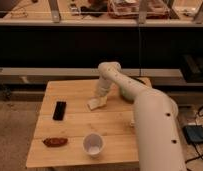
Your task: Wipe the white sponge on the table
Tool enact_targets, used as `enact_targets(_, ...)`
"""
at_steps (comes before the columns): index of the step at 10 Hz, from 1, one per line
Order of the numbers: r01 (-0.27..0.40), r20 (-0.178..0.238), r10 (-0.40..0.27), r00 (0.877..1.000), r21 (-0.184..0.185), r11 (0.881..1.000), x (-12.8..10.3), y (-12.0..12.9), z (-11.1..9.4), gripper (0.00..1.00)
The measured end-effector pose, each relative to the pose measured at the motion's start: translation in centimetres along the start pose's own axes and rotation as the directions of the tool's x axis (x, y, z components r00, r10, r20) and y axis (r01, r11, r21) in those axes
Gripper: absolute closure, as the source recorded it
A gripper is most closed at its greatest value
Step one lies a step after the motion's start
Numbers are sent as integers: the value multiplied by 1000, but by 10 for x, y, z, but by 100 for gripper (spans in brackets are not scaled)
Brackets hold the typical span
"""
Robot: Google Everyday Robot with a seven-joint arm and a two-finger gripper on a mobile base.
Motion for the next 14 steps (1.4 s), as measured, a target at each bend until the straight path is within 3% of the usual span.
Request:
enact_targets(2, -36, -1, 36, 999, 13, 999, 15, 27, -11, 59)
enact_targets(4, -19, -9, 19, 1000, 33, 999, 7, 43, -23, 59)
enact_targets(7, 30, -35, -28, 999, 32, 999, -19, 82, -31, 59)
enact_targets(9, 72, -20, -72, 997, 7, 997, -52, 102, -15, 59)
enact_targets(10, 96, -10, -96, 995, 4, 995, -67, 102, -9, 59)
enact_targets(11, 139, 2, -139, 990, 7, 990, -89, 93, -1, 59)
enact_targets(14, 228, 21, -229, 973, 14, 973, -128, 63, 14, 59)
